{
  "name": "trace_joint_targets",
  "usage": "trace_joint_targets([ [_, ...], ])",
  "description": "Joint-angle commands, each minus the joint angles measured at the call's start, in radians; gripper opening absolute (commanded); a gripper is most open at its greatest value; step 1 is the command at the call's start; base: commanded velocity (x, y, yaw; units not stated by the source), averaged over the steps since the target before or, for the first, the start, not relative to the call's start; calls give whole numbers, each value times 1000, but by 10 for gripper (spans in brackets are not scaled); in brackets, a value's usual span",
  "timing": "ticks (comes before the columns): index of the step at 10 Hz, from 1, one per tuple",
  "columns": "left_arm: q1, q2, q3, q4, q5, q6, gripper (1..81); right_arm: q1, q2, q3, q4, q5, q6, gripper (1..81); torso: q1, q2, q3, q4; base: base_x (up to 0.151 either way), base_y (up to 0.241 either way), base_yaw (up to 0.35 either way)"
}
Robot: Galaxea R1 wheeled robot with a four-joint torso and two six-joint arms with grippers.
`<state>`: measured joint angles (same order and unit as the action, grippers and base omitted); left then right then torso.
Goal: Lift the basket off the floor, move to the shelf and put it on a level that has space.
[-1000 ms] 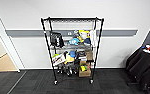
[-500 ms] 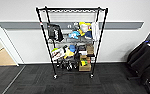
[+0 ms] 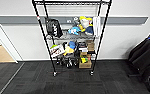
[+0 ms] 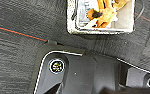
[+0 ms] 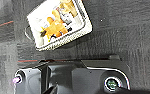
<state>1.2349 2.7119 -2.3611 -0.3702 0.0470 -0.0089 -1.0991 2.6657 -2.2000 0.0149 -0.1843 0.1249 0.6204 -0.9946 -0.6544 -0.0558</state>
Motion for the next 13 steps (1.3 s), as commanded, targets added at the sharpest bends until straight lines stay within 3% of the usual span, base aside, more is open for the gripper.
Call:
trace_joint_targets([
  [1, -62, -20, 3, -47, 76, -3, 811, 132, -27, -4, 17, -125, 1, 811, 61, -94, 0, 0, 0, 0, 0],
  [5, -90, 2, 3, -73, 76, -3, 811, 187, 12, -73, 4, -195, -8, 811, 148, -232, -1, 0, 0, 0, 0],
  [10, -107, 19, 3, -96, 105, -2, 811, 210, 25, -82, 17, -204, -10, 811, 254, -400, -1, 0, 0, 0, 0],
  [13, -107, 17, 3, -98, 103, -2, 811, 244, 45, -87, 22, -204, -4, 811, 319, -504, -111, 0, 0, 0, 0],
])
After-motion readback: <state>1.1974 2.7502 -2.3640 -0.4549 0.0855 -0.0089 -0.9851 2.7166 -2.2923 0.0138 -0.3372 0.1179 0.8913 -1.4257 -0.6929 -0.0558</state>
